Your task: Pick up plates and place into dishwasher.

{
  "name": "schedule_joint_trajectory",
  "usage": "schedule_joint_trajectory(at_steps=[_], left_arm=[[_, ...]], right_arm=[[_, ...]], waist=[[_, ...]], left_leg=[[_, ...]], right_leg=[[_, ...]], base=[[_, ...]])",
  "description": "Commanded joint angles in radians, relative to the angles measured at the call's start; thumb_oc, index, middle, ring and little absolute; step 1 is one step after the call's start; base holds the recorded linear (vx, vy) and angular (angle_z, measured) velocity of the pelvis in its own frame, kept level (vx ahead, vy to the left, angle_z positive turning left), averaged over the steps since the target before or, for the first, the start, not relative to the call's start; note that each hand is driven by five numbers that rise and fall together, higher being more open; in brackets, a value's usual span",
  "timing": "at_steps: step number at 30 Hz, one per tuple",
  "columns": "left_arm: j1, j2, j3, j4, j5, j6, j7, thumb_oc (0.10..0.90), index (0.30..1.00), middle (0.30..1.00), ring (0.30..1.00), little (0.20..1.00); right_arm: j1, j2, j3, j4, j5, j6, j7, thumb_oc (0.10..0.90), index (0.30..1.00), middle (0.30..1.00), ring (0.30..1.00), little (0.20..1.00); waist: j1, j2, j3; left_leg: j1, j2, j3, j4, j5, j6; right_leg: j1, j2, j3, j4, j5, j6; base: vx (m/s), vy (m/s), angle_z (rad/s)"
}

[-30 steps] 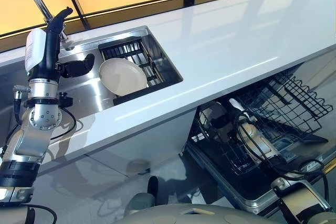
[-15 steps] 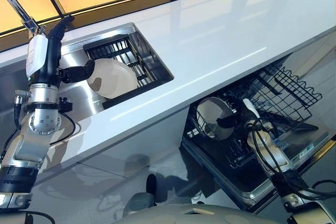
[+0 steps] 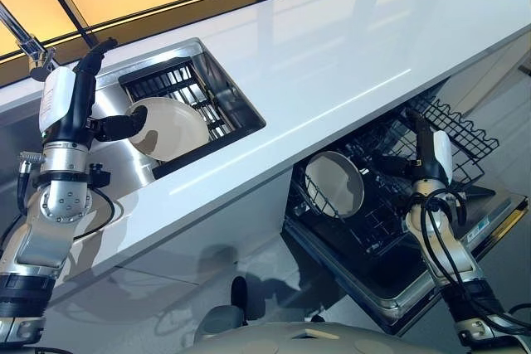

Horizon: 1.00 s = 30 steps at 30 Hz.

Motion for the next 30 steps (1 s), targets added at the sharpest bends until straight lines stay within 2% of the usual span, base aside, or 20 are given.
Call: schedule_joint_trajectory(at_steps=[1, 9, 15, 19, 30], left_arm=[[-0.045, 0.06, 0.135, -0.046, -0.018, -0.007, -0.003, 0.8, 0.9, 0.9, 0.9, 0.9], [-0.125, 0.233, 0.128, 0.028, -0.045, 0.119, -0.135, 0.8, 0.9, 0.9, 0.9, 0.9], [-0.215, 0.32, 0.079, 0.125, -0.077, 0.194, -0.22, 0.8, 0.9, 0.9, 0.9, 0.9], [-0.254, 0.343, 0.057, 0.134, -0.08, 0.221, -0.277, 0.8, 0.9, 0.9, 0.9, 0.9], [-0.419, 0.408, -0.057, 0.194, -0.098, 0.305, -0.319, 0.8, 0.9, 0.9, 0.9, 0.9]], right_arm=[[-0.042, -0.083, -0.093, -0.157, -0.013, -0.142, -0.085, 0.8, 0.9, 0.9, 0.9, 0.9], [-0.056, -0.208, -0.152, -0.242, -0.016, -0.114, -0.066, 0.8, 0.9, 0.9, 0.9, 0.9], [-0.025, -0.272, -0.167, -0.294, -0.023, -0.066, 0.048, 0.8, 0.9, 0.9, 0.9, 0.9], [-0.015, -0.287, -0.168, -0.28, -0.003, -0.038, 0.093, 0.8, 0.9, 0.9, 0.9, 0.9], [-0.014, -0.317, -0.141, -0.26, 0.006, 0.0, 0.148, 0.8, 0.9, 0.9, 0.9, 0.9]], waist=[[-0.018, 0.002, -0.057], [-0.037, 0.014, -0.047], [-0.063, 0.021, -0.04], [-0.073, 0.02, -0.038], [-0.104, 0.022, -0.02]], left_leg=[[0.128, -0.037, 0.039, 0.003, -0.181, 0.004], [0.125, -0.038, 0.043, 0.003, -0.178, 0.001], [0.116, -0.036, 0.061, 0.003, -0.175, 0.002], [0.112, -0.037, 0.07, 0.003, -0.174, 0.004], [0.107, -0.04, 0.096, 0.003, -0.174, 0.008]], right_leg=[[-0.072, 0.013, 0.012, 0.004, 0.096, 0.036], [-0.078, 0.017, 0.017, 0.005, 0.099, 0.04], [-0.092, 0.018, 0.024, 0.007, 0.099, 0.045], [-0.098, 0.021, 0.028, 0.005, 0.101, 0.046], [-0.117, 0.023, 0.047, 0.008, 0.108, 0.051]], base=[[0.0, 0.0, 0.0], [0.0, 0.0, 0.0], [0.03, 0.042, -0.05], [0.04, 0.033, -0.09], [0.06, 0.03, -0.08]])
